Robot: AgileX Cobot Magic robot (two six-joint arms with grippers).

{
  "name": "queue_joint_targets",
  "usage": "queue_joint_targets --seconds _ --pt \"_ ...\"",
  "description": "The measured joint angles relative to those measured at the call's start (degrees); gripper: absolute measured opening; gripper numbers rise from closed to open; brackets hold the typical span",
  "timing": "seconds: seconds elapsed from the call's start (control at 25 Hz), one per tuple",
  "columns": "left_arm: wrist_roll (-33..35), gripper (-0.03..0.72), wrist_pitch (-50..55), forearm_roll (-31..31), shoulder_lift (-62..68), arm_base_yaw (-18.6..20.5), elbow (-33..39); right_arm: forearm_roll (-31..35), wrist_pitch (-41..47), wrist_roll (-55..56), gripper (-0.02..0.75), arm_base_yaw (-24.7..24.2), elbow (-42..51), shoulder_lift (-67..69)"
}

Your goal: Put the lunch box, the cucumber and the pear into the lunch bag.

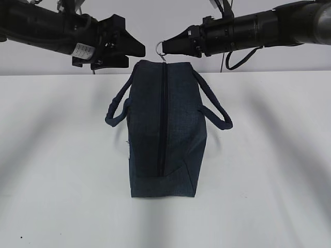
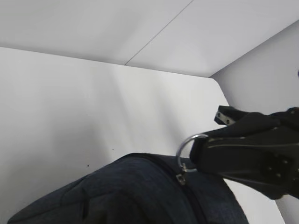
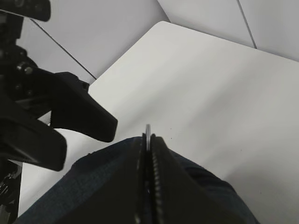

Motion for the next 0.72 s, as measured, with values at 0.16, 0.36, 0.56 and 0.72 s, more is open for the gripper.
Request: queue_joint_targets --seconds 0.16,0.36,0.56,0.72 --pt "-0.2 0.393 -0.5 0.5 2.4 -0.3 -1.3 0.0 0.0 0.0 0.006 0.0 0.0 0.0" --pt "-0.2 0.247 -0.9 4.8 3.1 -2.4 -1.5 0.0 0.0 0.0 0.006 0.0 0.0 0.0" --pt "-0.2 0.017 0.0 6.1 3.1 -2.7 -1.6 -0.7 -0.8 0.0 0.006 0.0 0.0 0.0" --pt "-0.1 0.009 1.6 6.2 3.0 -2.7 -1.6 -2.8 -3.4 0.5 0.006 0.0 0.0 0.0"
